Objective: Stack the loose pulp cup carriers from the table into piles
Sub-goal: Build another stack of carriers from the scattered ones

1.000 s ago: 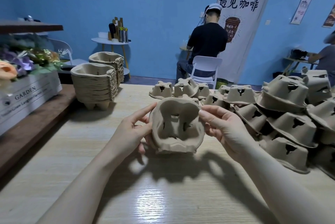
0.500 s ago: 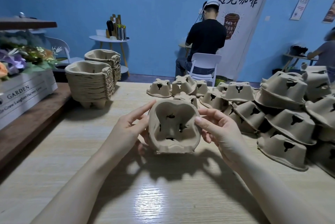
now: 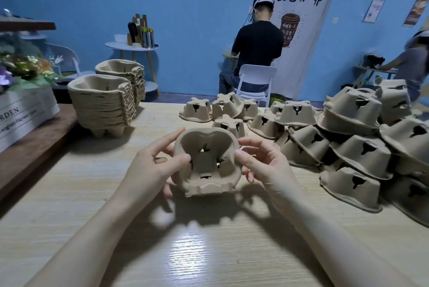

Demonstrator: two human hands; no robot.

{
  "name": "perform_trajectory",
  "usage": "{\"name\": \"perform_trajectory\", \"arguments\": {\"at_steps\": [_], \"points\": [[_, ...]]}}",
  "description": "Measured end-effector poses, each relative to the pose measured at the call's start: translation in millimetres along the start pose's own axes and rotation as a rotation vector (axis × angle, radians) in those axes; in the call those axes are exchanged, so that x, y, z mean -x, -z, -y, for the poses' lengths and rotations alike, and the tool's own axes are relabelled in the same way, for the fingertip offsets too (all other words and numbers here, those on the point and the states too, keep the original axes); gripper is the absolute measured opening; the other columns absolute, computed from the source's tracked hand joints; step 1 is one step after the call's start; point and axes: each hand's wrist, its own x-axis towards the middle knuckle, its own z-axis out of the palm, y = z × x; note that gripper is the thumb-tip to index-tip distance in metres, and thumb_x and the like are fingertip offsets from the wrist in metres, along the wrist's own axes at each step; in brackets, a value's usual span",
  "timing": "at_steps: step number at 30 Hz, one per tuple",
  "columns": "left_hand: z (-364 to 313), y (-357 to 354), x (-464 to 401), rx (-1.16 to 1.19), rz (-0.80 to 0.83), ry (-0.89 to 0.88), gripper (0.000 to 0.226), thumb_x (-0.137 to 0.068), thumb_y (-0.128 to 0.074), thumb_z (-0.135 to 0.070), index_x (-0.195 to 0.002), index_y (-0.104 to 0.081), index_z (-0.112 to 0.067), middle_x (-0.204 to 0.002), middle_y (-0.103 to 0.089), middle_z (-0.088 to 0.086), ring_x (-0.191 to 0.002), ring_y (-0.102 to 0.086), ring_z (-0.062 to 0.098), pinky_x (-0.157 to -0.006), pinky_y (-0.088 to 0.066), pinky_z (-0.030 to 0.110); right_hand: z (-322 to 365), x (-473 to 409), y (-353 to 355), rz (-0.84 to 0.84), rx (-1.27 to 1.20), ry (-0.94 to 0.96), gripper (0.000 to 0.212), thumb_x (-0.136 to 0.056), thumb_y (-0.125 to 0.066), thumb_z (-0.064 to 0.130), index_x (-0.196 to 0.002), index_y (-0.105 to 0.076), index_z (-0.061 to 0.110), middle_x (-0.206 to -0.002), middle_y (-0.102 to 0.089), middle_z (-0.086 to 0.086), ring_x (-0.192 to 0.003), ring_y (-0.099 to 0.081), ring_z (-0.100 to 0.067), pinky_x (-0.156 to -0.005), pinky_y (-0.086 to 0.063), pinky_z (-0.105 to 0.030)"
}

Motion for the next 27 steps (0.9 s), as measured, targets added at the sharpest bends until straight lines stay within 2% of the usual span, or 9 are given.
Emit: {"name": "perform_trajectory", "arguments": {"at_steps": [2,8,10,13,16,19,21,24,27], "points": [[1,3,-2,-0.013,-0.085,-0.002,0.052,-0.083,-0.076,-0.006,-0.125,-0.066,-0.035,-0.081,-0.057,0.001,-0.052,-0.052,0.019,-0.034,-0.043,0.025,-2,-1,2,-0.030,0.011,0.003,0.029,-0.071,-0.074,0.022,-0.099,-0.067,0.015,-0.077,-0.065,0.002,-0.055,-0.052,-0.008,-0.045,-0.038,-0.018],[9,23,-15,-0.008,-0.343,0.027,0.043,-0.087,-0.063,-0.003,-0.119,-0.067,-0.030,-0.055,-0.059,-0.018,-0.043,-0.047,0.005,-0.031,-0.035,0.018,8,-35,17,-0.151,0.301,0.076,0.017,-0.087,-0.070,0.011,-0.103,-0.067,0.015,-0.091,-0.066,-0.002,-0.061,-0.053,-0.007,-0.048,-0.039,-0.016],[9,24,-16,-0.014,-0.337,0.026,0.043,-0.080,-0.068,-0.013,-0.117,-0.066,-0.034,-0.056,-0.061,-0.016,-0.043,-0.046,0.006,-0.032,-0.035,0.019,12,-61,17,-0.130,0.486,0.112,0.022,-0.088,-0.070,0.015,-0.109,-0.066,0.017,-0.096,-0.066,0.001,-0.070,-0.055,-0.008,-0.059,-0.043,-0.015],[10,23,-15,-0.040,-0.308,0.011,0.048,-0.066,-0.060,-0.030,-0.112,-0.064,-0.043,-0.059,-0.060,-0.015,-0.045,-0.045,0.009,-0.034,-0.037,0.022,14,-98,10,-0.077,0.825,0.164,0.034,-0.087,-0.070,0.021,-0.121,-0.064,0.018,-0.106,-0.062,0.005,-0.090,-0.056,-0.005,-0.076,-0.042,-0.015],[15,25,-18,-0.050,-0.316,-0.001,0.042,-0.065,-0.060,-0.032,-0.104,-0.066,-0.047,-0.065,-0.061,-0.012,-0.056,-0.048,0.017,-0.042,-0.039,0.025,13,-127,3,0.005,1.014,0.097,0.047,-0.089,-0.068,0.027,-0.133,-0.057,0.017,-0.126,-0.060,0.001,-0.113,-0.056,-0.013,-0.096,-0.045,-0.029],[17,25,-20,-0.054,-0.314,-0.005,0.039,-0.065,-0.060,-0.033,-0.099,-0.066,-0.050,-0.073,-0.063,-0.005,-0.062,-0.052,0.021,-0.052,-0.041,0.030,5,-147,3,0.082,1.155,0.005,0.054,-0.088,-0.067,0.034,-0.138,-0.053,0.016,-0.138,-0.057,-0.004,-0.122,-0.054,-0.018,-0.099,-0.044,-0.032],[18,26,-21,-0.057,-0.318,-0.005,0.037,-0.065,-0.061,-0.034,-0.097,-0.066,-0.051,-0.070,-0.062,-0.011,-0.060,-0.051,0.020,-0.055,-0.042,0.035,-2,-153,3,0.116,1.195,-0.025,0.055,-0.088,-0.068,0.035,-0.138,-0.052,0.017,-0.139,-0.055,-0.003,-0.124,-0.053,-0.019,-0.102,-0.044,-0.033],[18,26,-21,-0.062,-0.324,0.000,0.034,-0.065,-0.061,-0.036,-0.093,-0.065,-0.053,-0.063,-0.060,-0.016,-0.057,-0.049,0.018,-0.058,-0.042,0.040,-5,-154,4,0.112,1.217,0.004,0.052,-0.086,-0.069,0.033,-0.135,-0.055,0.020,-0.137,-0.057,-0.004,-0.122,-0.054,-0.019,-0.099,-0.046,-0.036],[17,25,-22,-0.055,-0.325,0.012,0.035,-0.065,-0.061,-0.035,-0.094,-0.065,-0.053,-0.062,-0.059,-0.015,-0.057,-0.047,0.019,-0.056,-0.044,0.039,-3,-146,7,0.060,1.184,0.121,0.051,-0.082,-0.073,0.029,-0.130,-0.057,0.022,-0.137,-0.055,-0.003,-0.116,-0.055,-0.019,-0.095,-0.048,-0.040]]}}
